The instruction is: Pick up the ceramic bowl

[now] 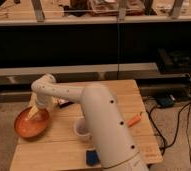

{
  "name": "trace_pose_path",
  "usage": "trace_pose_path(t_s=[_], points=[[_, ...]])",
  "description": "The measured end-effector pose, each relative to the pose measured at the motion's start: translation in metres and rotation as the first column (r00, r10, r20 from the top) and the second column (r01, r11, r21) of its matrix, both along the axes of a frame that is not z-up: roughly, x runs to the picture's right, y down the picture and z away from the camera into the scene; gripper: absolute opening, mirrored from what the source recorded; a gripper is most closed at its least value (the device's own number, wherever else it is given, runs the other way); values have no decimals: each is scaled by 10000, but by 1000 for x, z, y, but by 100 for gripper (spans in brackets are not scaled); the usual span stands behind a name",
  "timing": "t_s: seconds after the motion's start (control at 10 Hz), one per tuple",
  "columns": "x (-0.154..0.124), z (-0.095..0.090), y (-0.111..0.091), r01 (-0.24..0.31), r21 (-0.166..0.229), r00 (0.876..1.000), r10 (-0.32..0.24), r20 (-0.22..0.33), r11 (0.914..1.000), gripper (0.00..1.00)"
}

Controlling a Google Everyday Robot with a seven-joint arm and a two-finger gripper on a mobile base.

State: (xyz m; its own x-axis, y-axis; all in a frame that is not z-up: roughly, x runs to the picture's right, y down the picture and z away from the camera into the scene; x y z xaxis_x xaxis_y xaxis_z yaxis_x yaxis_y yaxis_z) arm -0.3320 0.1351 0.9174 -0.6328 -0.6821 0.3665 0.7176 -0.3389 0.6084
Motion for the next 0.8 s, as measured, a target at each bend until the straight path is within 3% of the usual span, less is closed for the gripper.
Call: trace_pose_path(t_s=[0.1, 0.6, 0.8], points=[[0, 0, 0, 0, 1, 10000, 0, 0, 10000, 97], [2, -1, -3, -9, 18, 10000, 9, -30, 10000, 49], [6, -3, -8, -36, 17, 10000, 36, -75, 10000, 41]])
